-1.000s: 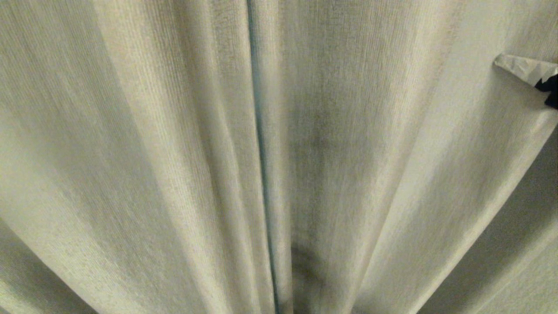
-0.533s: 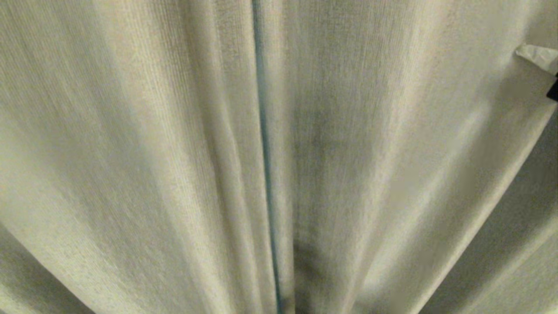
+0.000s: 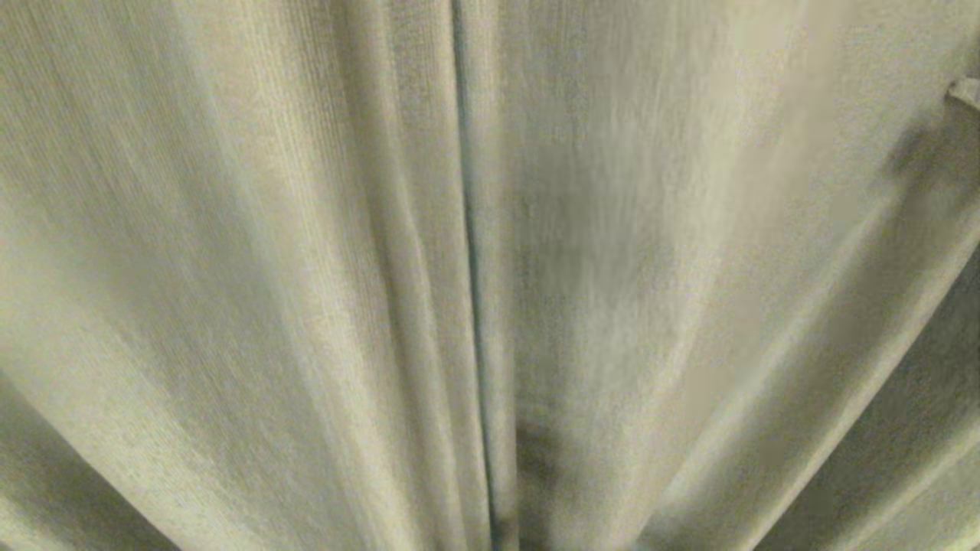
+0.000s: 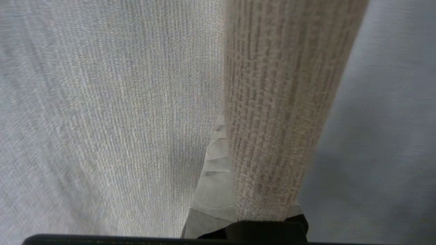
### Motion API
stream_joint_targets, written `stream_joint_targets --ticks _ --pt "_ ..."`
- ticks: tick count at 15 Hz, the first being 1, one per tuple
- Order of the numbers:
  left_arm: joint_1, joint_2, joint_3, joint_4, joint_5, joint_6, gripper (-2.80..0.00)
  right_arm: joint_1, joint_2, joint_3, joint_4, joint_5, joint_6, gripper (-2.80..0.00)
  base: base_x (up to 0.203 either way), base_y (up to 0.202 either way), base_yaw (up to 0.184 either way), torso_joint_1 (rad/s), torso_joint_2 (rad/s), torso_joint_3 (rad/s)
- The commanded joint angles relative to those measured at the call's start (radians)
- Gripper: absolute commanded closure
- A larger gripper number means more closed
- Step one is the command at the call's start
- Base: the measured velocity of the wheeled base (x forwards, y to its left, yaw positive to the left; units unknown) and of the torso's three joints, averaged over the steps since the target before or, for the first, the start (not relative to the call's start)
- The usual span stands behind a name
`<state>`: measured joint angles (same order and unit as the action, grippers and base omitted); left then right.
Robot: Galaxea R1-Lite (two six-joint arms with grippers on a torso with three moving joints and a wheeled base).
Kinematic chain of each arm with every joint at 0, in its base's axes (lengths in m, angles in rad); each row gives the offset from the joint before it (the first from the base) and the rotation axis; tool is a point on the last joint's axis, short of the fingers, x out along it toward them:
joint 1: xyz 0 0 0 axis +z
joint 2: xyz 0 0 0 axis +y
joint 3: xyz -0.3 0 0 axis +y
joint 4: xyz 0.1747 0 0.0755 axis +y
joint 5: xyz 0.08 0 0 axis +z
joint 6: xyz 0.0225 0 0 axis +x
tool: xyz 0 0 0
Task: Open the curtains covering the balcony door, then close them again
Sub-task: Pull the outer curtains open on both sides
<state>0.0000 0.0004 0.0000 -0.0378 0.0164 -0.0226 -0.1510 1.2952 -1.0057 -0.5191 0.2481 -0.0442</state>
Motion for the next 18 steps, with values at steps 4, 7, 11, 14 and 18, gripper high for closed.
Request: stream_joint_targets --ticks 4,7,11,14,18 --pt "0.000 0.000 0.000 -0.001 0.000 -0.002 0.00 -0.209 0.035 -0.057 -0.001 0.001 0.062 0.00 0.000 0.000 0.000 0.000 0.00 0.000" --pt "0.000 0.000 0.000 -0.001 0.000 0.000 0.00 -0.310 0.071 -0.077 -0.009 0.000 0.069 0.00 0.000 0.000 0.000 0.000 0.00 0.000" --pt "0.000 0.000 0.000 -0.001 0.000 0.000 0.00 -0.418 0.146 -0.145 -0.010 0.000 0.110 0.00 0.000 0.000 0.000 0.000 0.00 0.000" --pt "0.000 0.000 0.000 -0.001 0.000 0.000 0.00 -0.486 0.203 -0.192 -0.010 0.000 0.132 0.00 0.000 0.000 0.000 0.000 0.00 0.000" --pt "0.000 0.000 0.000 -0.001 0.000 0.000 0.00 -0.557 0.256 -0.227 -0.012 0.000 0.146 0.00 0.000 0.000 0.000 0.000 0.00 0.000"
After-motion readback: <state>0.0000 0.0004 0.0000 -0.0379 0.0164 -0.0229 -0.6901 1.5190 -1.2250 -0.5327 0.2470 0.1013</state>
